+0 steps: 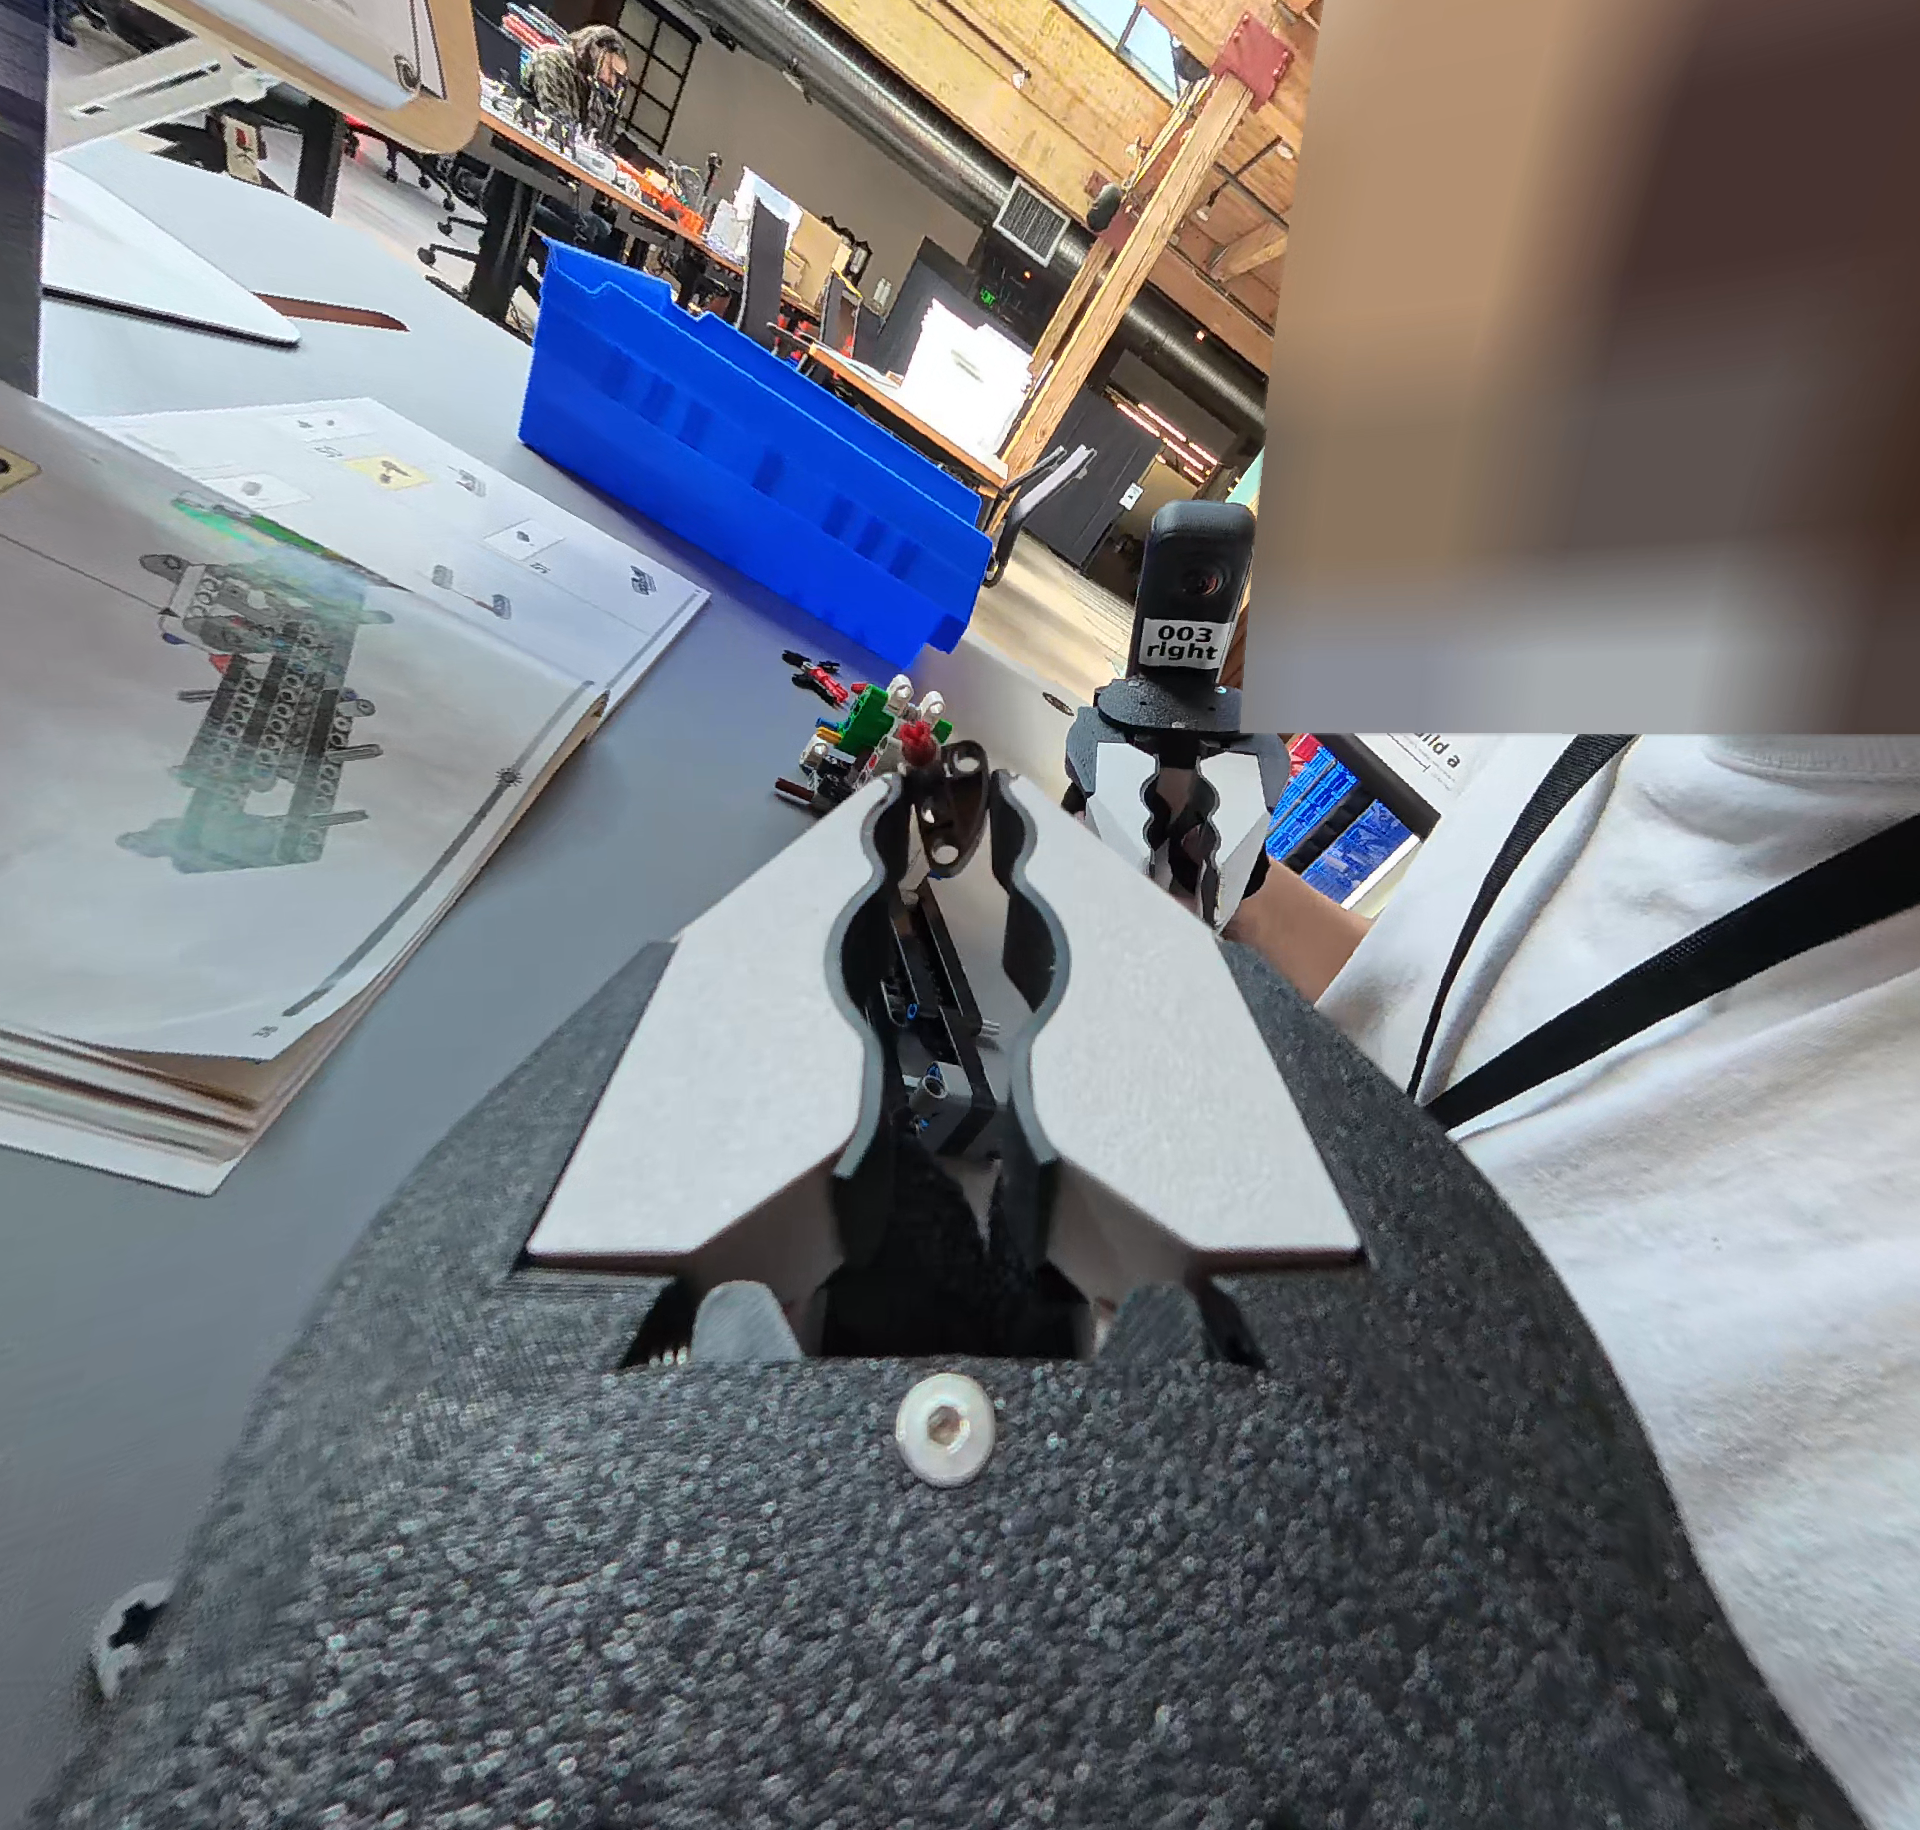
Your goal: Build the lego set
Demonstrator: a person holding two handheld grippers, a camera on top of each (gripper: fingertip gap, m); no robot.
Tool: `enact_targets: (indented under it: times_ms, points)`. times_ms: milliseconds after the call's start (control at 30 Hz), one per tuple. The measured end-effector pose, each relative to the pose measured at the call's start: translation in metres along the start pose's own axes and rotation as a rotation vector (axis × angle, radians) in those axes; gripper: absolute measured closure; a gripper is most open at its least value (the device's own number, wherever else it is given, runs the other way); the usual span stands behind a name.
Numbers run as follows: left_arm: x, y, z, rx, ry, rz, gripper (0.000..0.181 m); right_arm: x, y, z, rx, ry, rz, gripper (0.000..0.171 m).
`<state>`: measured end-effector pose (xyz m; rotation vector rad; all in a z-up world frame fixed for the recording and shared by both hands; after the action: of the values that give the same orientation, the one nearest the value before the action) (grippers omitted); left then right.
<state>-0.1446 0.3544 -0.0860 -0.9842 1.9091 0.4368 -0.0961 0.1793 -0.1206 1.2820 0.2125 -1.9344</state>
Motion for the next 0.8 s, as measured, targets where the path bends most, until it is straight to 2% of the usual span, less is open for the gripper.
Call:
enact_targets:
  times_ms: [800]
  points:
    - [0.0054, -0.0044, -0.0035, 0.019, 0.009, 0.037, 0.168, -0.0001, 0.0003, 0.0001, -0.01, -0.009, -0.002, 0.153]
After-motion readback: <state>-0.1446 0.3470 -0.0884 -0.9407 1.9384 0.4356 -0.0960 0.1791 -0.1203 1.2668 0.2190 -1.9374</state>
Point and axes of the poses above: each gripper's, where its closed fingertips meet, y back along the fingers, x out of its underside, z = x × y across the jaws, the point moved 3 cm from there along y, back along the fingers, and after that the axes turned 5 degrees about x, right-handed, at the moved point
